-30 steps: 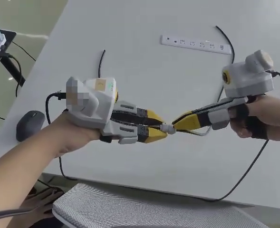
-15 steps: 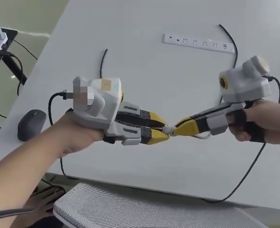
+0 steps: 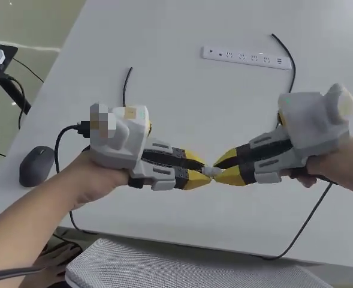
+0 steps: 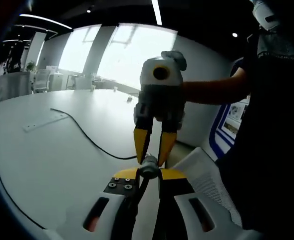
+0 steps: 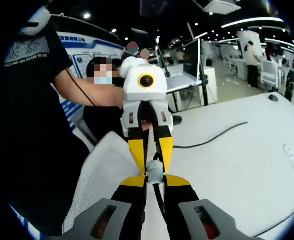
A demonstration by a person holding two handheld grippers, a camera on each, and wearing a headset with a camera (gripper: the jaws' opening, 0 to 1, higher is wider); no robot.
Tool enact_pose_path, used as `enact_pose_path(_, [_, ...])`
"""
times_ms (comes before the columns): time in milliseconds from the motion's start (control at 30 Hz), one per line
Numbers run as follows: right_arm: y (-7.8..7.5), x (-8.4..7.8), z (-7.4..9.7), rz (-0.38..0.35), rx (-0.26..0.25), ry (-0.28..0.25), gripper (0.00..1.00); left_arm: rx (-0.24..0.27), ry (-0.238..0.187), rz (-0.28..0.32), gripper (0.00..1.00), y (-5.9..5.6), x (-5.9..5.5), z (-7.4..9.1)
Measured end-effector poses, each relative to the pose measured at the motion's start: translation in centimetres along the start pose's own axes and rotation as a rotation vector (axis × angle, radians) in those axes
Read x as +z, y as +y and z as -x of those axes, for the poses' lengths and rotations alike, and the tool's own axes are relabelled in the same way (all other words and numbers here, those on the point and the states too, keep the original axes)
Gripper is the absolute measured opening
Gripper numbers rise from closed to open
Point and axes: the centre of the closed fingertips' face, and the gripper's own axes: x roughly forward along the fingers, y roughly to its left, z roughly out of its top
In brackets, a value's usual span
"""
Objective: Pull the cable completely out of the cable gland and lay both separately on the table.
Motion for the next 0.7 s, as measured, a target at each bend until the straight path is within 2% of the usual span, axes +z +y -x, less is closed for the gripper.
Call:
enact_pose_path(67, [0.02, 0.0, -0.12, 0.081, -0.055, 0.023, 0.07, -0.004, -0.008, 0.024, 0.15, 0.05, -0.01, 0.06])
enact_pose_path(233, [-0.04, -0.3, -0.38, 0.228, -0.168, 0.079, 0.07, -0.002, -0.014, 0.078, 0.15, -0.03, -0.22, 0.11])
enact_pose_path(300, [-0.08, -0.63, -0.58, 0.273, -0.197, 0.099, 0.07, 0.001, -0.011, 0.08, 0.15, -0.05, -0.34, 0.1])
enact_pose_path(433, [-0.17, -0.7, -0.56, 0.281, -0.216, 0.098, 0.07, 0.004, -0.011, 0.077, 0.15, -0.16, -0.43, 0.09])
enact_pose_path(700, [-0.52, -0.47, -0.3, 0.156, -0.211, 0.033, 0.09, 0.013, -0.022, 0.064, 0.15, -0.22, -0.18, 0.25])
